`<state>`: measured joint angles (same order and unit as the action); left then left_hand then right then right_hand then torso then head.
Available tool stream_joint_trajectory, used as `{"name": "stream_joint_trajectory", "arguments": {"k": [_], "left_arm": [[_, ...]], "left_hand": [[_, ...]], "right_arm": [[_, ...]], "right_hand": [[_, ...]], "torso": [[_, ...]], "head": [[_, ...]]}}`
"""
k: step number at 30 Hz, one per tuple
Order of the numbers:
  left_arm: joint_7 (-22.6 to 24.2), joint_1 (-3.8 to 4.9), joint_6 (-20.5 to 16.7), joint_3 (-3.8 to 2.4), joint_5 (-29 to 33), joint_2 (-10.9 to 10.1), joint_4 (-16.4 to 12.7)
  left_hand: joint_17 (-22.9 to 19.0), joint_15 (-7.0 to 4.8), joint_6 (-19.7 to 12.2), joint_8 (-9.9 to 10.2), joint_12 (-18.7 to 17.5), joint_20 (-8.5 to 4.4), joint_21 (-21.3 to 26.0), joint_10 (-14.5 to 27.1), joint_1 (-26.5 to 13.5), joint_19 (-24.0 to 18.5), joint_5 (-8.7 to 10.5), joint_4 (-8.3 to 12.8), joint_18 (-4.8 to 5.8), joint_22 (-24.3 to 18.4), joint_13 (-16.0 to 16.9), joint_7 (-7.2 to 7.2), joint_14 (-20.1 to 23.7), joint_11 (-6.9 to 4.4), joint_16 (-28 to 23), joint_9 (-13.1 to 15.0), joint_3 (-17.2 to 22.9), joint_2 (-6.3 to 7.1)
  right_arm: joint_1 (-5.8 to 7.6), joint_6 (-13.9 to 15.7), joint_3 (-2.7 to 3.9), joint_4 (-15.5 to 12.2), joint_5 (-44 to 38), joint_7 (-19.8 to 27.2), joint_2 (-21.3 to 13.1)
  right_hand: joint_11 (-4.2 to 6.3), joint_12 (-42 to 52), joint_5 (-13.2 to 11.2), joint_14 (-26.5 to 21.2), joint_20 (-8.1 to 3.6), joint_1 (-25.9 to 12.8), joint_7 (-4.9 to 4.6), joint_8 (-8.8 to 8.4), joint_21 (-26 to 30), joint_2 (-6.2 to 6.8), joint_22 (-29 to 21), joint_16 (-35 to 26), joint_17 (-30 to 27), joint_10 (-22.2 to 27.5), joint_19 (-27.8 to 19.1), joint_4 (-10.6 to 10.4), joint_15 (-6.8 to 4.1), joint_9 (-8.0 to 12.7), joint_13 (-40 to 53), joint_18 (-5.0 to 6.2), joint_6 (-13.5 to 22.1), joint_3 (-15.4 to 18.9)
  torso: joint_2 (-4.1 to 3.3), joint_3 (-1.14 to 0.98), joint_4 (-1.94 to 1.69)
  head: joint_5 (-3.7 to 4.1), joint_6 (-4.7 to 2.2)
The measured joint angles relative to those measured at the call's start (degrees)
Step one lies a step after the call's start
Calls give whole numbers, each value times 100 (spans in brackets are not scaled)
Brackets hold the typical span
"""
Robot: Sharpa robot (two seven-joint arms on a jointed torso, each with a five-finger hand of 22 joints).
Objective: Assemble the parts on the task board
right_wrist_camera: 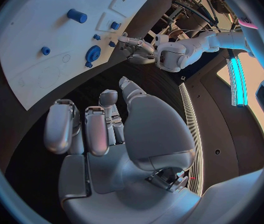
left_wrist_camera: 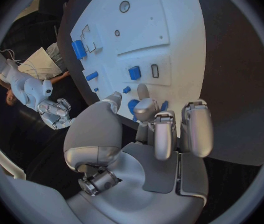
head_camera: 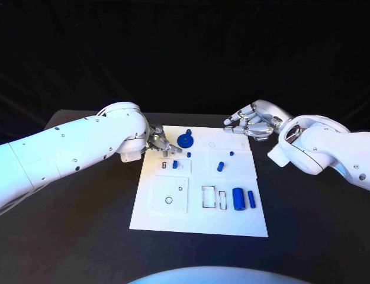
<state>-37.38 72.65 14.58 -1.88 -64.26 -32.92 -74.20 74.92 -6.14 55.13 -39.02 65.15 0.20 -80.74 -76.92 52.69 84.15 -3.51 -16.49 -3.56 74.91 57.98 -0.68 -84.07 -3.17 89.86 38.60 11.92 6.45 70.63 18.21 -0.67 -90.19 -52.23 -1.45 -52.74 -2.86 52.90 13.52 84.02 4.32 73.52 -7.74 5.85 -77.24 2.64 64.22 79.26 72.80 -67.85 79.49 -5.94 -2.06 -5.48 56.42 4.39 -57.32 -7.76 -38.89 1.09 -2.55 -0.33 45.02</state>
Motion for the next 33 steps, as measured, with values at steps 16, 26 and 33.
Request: {"name": "stream_joint_trajectory", "arguments": {"k": [16,26,33], "left_arm": [[77,329,234,-68,115,403,1244],[195,337,427,-17,101,667,1791],[274,339,518,64,93,834,2080]], "left_hand": [[-1,167,-578,677,-707,136,165,568,948,-31,-200,31,1,0,-918,-312,0,285,0,-485,-345,-302],[-1,166,-392,599,-590,156,164,547,995,-11,-200,-2,1,-1,-794,-269,0,264,0,-483,-472,-350],[-1,166,-392,574,-567,155,164,546,995,-11,-200,-10,1,-1,-771,-269,0,264,0,-478,-512,-350]], "right_arm": [[-34,-4,-3,35,0,3,38],[-36,-4,-3,41,0,5,66],[-36,-5,-3,44,1,6,86]], "right_hand": [[-21,-33,0,0,0,0,0,0,23,0,-12,-32,-14,21,0,0,0,0,-14,0,0,0],[-21,-33,0,0,0,0,0,0,23,0,-12,-32,-14,21,0,1,0,0,-14,0,0,0],[-21,-33,0,0,0,0,0,0,23,0,-12,-32,-14,21,0,1,0,0,-14,0,0,0]], "torso": [[-8,2,0],[-8,8,3],[-14,8,7]], "head": [[-2,-36],[-16,-35],[-16,-21]]}}
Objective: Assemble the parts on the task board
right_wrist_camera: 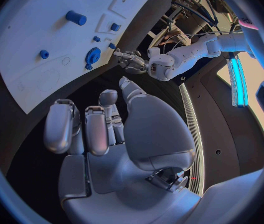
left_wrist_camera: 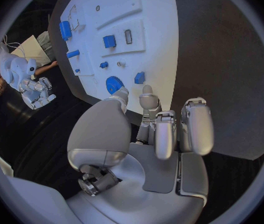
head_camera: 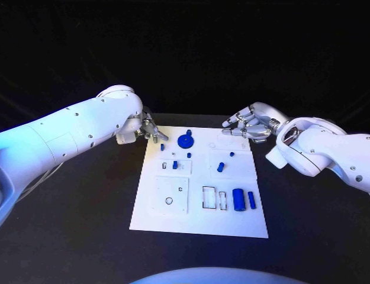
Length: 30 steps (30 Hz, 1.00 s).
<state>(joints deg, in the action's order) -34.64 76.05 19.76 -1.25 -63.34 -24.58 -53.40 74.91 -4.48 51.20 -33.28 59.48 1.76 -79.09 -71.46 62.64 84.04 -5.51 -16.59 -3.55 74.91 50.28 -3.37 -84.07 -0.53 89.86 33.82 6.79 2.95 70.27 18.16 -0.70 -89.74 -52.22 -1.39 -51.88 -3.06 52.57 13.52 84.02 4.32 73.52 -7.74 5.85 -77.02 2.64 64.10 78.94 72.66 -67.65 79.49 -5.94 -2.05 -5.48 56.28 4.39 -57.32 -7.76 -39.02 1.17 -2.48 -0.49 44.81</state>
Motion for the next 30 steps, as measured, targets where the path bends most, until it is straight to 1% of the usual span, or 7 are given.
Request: {"name": "stream_joint_trajectory", "arguments": {"k": [4,11,18,21,25,26,30], "left_arm": [[42,-7,48,55,-4,83,106],[99,-19,130,99,-10,170,210],[137,-23,179,113,-22,206,271],[152,-25,194,115,-29,218,273],[175,-25,217,117,-35,239,276],[180,-26,224,117,-36,245,278],[190,-27,250,119,-39,256,296]], "left_hand": [[0,0,0,0,0,0,0,0,0,0,0,-6,0,0,8,0,0,0,0,0,-6,0],[0,0,20,-30,24,0,0,-20,22,0,0,18,0,0,17,20,0,-20,0,21,-30,-23],[0,0,40,-63,62,0,-29,-20,83,0,0,34,0,0,34,41,0,-20,0,37,-45,-83],[0,0,40,-86,62,0,-29,-41,106,0,0,34,0,0,42,41,0,-40,0,42,-45,-61],[-1,0,40,-110,62,-1,-29,-41,199,0,0,50,-1,0,42,40,0,-40,0,59,-61,-106],[-1,0,40,-110,62,-1,-29,-41,213,0,0,50,0,0,41,41,0,-40,0,59,-61,-90],[-1,0,40,-145,62,-1,-29,-41,320,0,0,83,0,0,41,40,0,-40,0,80,-46,-146]], "right_arm": [[0,-1,0,1,0,0,9],[0,-4,0,1,0,0,11],[0,-6,0,0,0,0,15],[0,-8,0,0,0,0,18],[0,-11,0,3,0,0,28],[0,-12,0,4,0,0,29],[0,-14,0,5,0,0,30]], "right_hand": [[0,0,0,0,0,0,0,0,0,0,-5,0,-6,0,0,0,0,0,0,0,0,0],[0,0,0,0,0,0,0,0,0,0,-5,0,-7,0,0,0,0,0,0,0,0,0],[0,0,0,0,0,0,0,0,0,0,-5,0,-6,0,0,0,0,0,0,0,0,0],[0,0,0,0,0,0,0,0,0,0,-5,0,-6,0,0,0,0,0,0,0,0,0],[0,0,0,0,0,0,0,0,0,0,-5,0,-6,0,0,0,0,0,0,0,0,0],[0,0,0,0,0,0,0,0,0,0,-5,0,-6,0,0,0,0,0,0,0,0,0],[0,0,0,0,0,0,0,0,0,0,-5,0,-6,0,0,0,0,0,0,0,0,0]], "torso": [[-1,0,3],[1,-4,1],[7,-7,-3],[8,-7,-3],[9,-9,-3],[10,-9,-3],[12,-9,-3]], "head": [[8,13],[19,30],[20,44],[20,49],[16,54],[15,55],[15,65]]}}
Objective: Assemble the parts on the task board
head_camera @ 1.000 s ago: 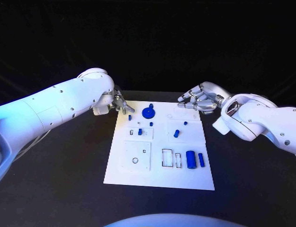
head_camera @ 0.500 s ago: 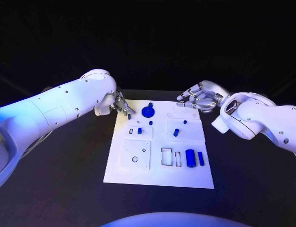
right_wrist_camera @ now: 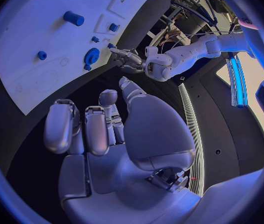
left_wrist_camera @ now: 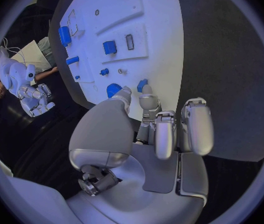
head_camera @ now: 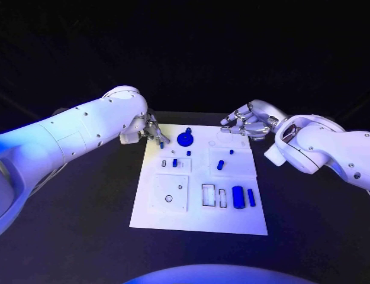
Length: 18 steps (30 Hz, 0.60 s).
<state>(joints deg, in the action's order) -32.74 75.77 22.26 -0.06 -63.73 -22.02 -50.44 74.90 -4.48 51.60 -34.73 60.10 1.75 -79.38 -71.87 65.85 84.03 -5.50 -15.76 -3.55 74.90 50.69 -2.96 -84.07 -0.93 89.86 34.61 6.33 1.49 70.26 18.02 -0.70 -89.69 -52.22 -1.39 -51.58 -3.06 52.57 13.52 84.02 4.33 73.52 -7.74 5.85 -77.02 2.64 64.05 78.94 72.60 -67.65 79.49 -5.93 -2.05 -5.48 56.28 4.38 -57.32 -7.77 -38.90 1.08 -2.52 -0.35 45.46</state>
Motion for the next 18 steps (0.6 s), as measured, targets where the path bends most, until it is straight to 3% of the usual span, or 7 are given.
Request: {"name": "stream_joint_trajectory", "arguments": {"k": [5,18], "left_arm": [[7,-3,23,6,-3,9,35],[18,-28,46,24,-6,73,129]], "left_hand": [[5,0,0,-23,26,0,0,0,112,0,0,47,0,0,0,0,0,0,0,14,34,-86],[4,0,-1,-51,27,0,0,-20,258,0,0,112,0,0,-5,0,0,-20,0,33,100,-146]], "right_arm": [[0,-2,0,1,0,0,0],[0,-6,0,-2,0,-1,1]], "right_hand": [[0,0,0,0,0,0,0,0,0,0,0,0,0,0,0,0,0,0,0,0,0,0],[0,0,24,0,0,0,0,0,0,0,0,0,0,0,0,0,0,0,0,0,0,0]], "torso": [[1,-1,-1],[-4,0,3]], "head": [[0,3],[11,31]]}}
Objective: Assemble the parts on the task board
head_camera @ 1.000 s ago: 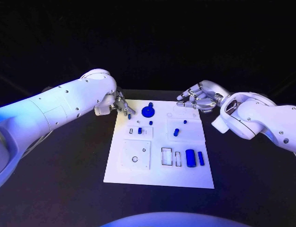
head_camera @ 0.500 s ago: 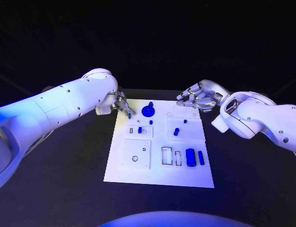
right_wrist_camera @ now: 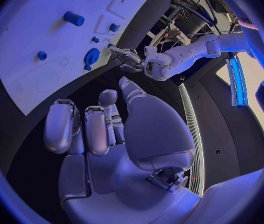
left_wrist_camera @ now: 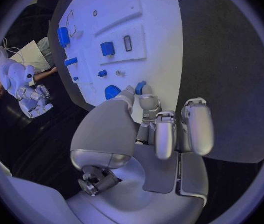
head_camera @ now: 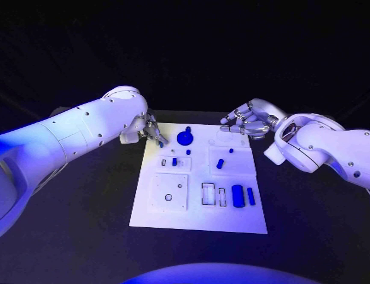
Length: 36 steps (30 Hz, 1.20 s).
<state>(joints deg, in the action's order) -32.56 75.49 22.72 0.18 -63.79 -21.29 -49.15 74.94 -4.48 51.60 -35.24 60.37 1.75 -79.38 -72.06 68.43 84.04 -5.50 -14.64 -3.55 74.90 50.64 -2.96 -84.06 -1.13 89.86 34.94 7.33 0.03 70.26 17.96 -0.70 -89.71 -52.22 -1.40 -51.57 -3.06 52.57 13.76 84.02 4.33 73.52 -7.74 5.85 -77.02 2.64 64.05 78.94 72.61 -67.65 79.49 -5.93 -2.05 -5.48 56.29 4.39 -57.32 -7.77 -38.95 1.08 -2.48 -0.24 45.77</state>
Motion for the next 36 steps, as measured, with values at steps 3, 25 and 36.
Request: {"name": "stream_joint_trajectory", "arguments": {"k": [3,25,36], "left_arm": [[5,-2,-1,1,0,11,11],[170,-5,-271,5,230,-379,-515],[274,-40,-693,60,361,-1038,-1673]], "left_hand": [[0,0,0,0,0,0,0,0,107,0,0,53,-1,0,-5,0,0,0,0,8,53,-43],[-1,-43,-227,-267,-91,-42,0,-12,203,1,-555,242,0,4,-176,-20,-2,-31,0,233,2284,448],[-2,-43,-204,-331,-65,-42,-28,-55,58,1,-642,393,-1,3,-148,-1,-2,-32,0,262,2497,528]], "right_arm": [[0,-1,0,0,0,0,0],[-2,-35,0,23,0,-2,4],[-4,-69,-4,25,2,-6,-27]], "right_hand": [[0,0,0,0,0,0,0,0,0,0,0,0,0,0,0,0,0,0,0,0,0,0],[0,0,0,0,0,0,0,0,0,0,0,0,0,0,0,0,0,0,0,0,0,0],[0,0,0,0,0,0,0,0,0,0,0,0,1,0,0,0,0,0,0,0,0,0]], "torso": [[0,0,-1],[18,-8,-12],[68,-18,-66]], "head": [[4,7],[14,61],[15,91]]}}
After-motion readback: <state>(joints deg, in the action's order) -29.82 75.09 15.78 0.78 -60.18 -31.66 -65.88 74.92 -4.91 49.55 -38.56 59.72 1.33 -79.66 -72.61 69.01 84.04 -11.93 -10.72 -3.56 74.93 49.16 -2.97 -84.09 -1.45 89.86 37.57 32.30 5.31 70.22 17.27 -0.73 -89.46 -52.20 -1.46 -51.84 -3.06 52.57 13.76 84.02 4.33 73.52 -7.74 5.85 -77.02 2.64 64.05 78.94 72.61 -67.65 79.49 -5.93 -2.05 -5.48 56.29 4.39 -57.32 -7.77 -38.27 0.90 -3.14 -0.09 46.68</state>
